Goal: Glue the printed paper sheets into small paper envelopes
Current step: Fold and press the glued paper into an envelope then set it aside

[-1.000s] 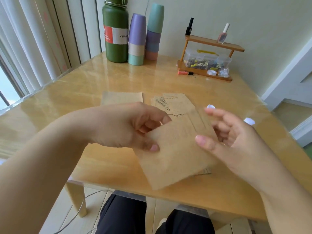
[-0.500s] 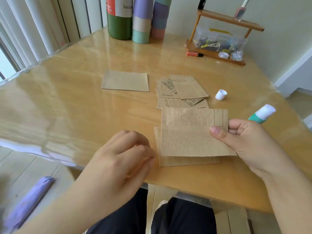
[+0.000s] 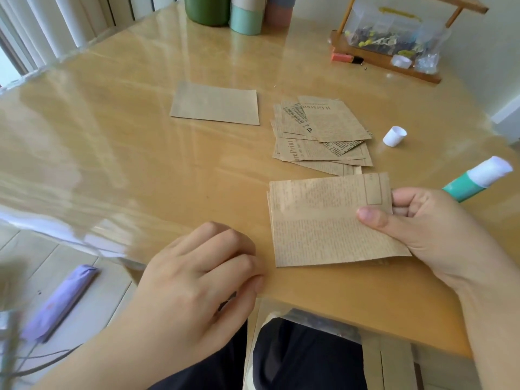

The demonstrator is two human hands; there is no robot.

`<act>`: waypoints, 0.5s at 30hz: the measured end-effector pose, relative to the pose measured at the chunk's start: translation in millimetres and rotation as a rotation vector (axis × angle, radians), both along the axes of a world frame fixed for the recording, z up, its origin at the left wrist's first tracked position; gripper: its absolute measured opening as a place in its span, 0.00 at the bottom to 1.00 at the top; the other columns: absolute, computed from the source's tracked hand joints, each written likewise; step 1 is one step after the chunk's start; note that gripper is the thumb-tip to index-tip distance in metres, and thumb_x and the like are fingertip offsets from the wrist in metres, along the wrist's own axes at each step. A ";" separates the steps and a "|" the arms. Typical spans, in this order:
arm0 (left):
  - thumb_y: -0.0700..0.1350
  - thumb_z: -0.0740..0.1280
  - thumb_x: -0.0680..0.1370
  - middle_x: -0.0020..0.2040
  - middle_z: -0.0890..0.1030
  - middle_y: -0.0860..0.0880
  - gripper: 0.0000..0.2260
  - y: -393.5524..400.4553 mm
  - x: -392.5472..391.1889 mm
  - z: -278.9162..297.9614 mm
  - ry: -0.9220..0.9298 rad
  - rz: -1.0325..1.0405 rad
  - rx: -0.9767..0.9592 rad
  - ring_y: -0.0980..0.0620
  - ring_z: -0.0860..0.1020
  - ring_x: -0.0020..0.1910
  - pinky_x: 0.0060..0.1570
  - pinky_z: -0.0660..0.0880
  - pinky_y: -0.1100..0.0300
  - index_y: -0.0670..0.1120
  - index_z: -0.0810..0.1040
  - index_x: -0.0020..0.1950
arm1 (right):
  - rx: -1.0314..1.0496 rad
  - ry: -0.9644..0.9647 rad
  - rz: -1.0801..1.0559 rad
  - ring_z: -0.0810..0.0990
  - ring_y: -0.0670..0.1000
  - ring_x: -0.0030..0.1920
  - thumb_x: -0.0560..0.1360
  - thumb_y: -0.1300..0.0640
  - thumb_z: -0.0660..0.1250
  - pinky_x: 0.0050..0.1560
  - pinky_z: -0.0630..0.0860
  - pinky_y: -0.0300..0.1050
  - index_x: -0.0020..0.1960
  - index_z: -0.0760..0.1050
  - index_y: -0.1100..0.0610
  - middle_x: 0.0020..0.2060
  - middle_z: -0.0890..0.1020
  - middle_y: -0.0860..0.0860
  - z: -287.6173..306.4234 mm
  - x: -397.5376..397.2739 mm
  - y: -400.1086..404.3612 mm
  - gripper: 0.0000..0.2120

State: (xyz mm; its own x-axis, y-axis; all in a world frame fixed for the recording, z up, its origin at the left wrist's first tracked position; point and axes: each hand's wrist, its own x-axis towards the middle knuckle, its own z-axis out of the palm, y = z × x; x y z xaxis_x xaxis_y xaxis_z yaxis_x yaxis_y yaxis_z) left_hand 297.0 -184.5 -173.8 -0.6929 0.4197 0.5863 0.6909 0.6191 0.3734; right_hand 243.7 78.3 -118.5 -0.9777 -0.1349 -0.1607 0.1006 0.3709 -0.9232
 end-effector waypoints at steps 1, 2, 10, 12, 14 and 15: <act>0.41 0.63 0.76 0.41 0.77 0.50 0.08 0.0 0.2 0.1 -0.001 0.004 -0.007 0.48 0.74 0.39 0.35 0.72 0.54 0.43 0.81 0.40 | -0.001 0.000 0.004 0.85 0.51 0.45 0.46 0.32 0.78 0.49 0.80 0.45 0.43 0.84 0.52 0.41 0.86 0.53 -0.3 -0.5 0.0 0.33; 0.42 0.63 0.76 0.41 0.77 0.50 0.09 0.1 0.5 0.1 -0.003 0.007 -0.012 0.48 0.74 0.40 0.35 0.72 0.54 0.43 0.81 0.40 | -0.001 0.001 0.004 0.85 0.50 0.44 0.45 0.32 0.78 0.48 0.80 0.43 0.43 0.84 0.52 0.41 0.86 0.52 -0.8 -0.9 0.2 0.33; 0.42 0.62 0.76 0.42 0.77 0.49 0.10 0.3 1.3 1.2 -0.018 0.009 -0.041 0.47 0.74 0.40 0.36 0.71 0.54 0.43 0.81 0.41 | -0.022 0.008 0.011 0.85 0.51 0.45 0.46 0.33 0.79 0.48 0.80 0.42 0.44 0.84 0.53 0.41 0.86 0.52 -3.2 -1.4 1.2 0.33; 0.42 0.62 0.77 0.42 0.77 0.49 0.10 0.4 1.3 1.3 -0.019 0.012 -0.049 0.47 0.74 0.40 0.37 0.71 0.54 0.43 0.81 0.41 | -0.004 0.015 0.009 0.84 0.53 0.47 0.47 0.33 0.78 0.51 0.79 0.47 0.44 0.84 0.53 0.41 0.86 0.52 -3.5 -1.6 2.2 0.33; 0.42 0.61 0.77 0.42 0.77 0.49 0.10 0.3 1.3 1.5 -0.021 0.011 -0.057 0.47 0.74 0.40 0.38 0.71 0.54 0.43 0.81 0.42 | -0.008 0.018 0.015 0.85 0.51 0.45 0.47 0.33 0.78 0.51 0.79 0.46 0.44 0.84 0.52 0.41 0.86 0.52 -3.2 -1.6 2.0 0.32; 0.42 0.61 0.77 0.42 0.77 0.49 0.10 0.2 1.4 1.6 -0.021 0.011 -0.060 0.47 0.74 0.40 0.38 0.71 0.55 0.43 0.81 0.42 | -0.018 0.019 0.021 0.85 0.50 0.45 0.47 0.33 0.78 0.50 0.80 0.43 0.44 0.84 0.51 0.41 0.86 0.51 -3.1 -1.5 1.6 0.31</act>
State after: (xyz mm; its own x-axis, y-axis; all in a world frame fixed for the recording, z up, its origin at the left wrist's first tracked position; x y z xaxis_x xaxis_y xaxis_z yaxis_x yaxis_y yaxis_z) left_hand 298.4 -184.3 -172.2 -0.7097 0.4462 0.5452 0.6763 0.6483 0.3497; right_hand 242.1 79.9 -121.6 -0.9776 -0.1578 -0.1395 0.0754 0.3563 -0.9313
